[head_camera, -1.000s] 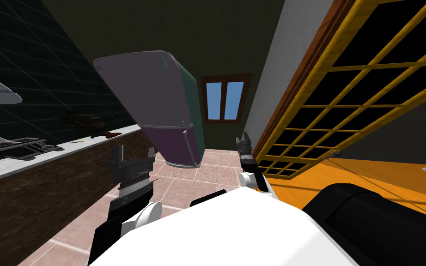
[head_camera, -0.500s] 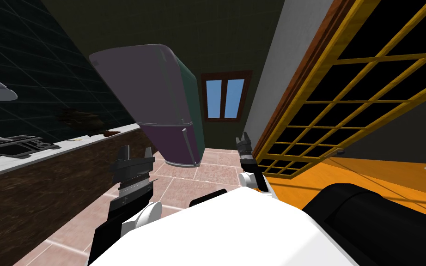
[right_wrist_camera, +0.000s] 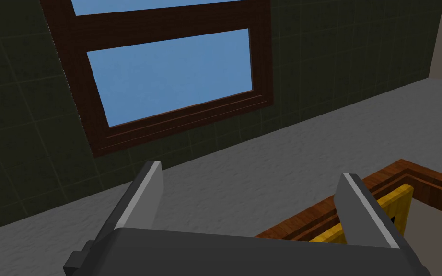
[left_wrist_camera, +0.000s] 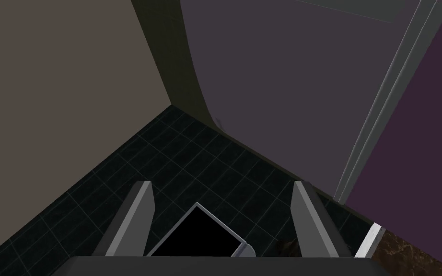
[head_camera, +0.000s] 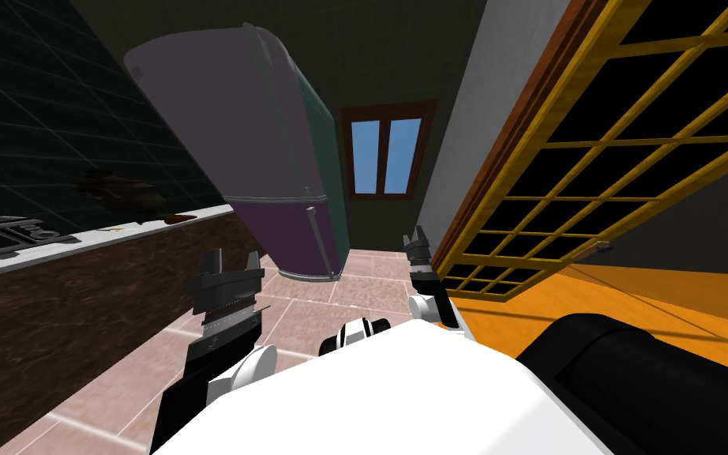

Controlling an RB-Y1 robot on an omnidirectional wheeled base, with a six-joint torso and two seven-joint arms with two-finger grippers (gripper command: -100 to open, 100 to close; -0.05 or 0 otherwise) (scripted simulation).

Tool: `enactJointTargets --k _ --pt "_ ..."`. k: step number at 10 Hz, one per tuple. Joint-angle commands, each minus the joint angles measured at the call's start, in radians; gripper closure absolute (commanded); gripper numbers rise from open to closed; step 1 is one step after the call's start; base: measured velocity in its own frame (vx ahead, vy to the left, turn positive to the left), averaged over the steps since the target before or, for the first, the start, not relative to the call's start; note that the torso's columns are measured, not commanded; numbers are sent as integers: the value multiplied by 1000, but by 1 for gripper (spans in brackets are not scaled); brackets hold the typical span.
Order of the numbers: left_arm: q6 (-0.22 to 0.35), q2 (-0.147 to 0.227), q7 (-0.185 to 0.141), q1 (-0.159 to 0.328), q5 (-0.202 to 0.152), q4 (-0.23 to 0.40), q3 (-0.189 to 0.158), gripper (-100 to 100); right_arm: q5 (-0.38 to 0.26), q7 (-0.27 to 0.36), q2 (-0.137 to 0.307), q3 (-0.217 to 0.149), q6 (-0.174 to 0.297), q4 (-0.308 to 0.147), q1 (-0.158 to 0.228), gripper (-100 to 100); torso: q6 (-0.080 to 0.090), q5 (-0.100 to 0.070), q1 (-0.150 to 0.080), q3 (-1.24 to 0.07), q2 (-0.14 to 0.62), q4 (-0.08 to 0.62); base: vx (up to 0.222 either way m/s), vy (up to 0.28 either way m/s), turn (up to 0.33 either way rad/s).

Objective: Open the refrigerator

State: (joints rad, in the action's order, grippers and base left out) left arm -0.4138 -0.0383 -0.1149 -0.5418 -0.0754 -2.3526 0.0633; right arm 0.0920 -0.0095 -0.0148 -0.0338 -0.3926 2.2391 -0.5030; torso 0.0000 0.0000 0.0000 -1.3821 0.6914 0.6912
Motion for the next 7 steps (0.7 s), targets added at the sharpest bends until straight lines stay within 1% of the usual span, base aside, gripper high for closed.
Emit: enactJointTargets --k 1,4,7 --pt "21 67 -13 28 -4 21 -8 -100 0 0 0 0 0 0 0 0 0 0 0 -69 33 33 21 -30 12" --pt "71 141 -44 92 -13 65 -26 -100 0 0 0 0 0 -1 0 0 0 0 -1 -94 45 46 35 -50 19" --pt "143 199 -89 185 -27 124 -53 -100 0 0 0 0 0 -1 0 0 0 0 -1 -94 46 47 51 -71 30"
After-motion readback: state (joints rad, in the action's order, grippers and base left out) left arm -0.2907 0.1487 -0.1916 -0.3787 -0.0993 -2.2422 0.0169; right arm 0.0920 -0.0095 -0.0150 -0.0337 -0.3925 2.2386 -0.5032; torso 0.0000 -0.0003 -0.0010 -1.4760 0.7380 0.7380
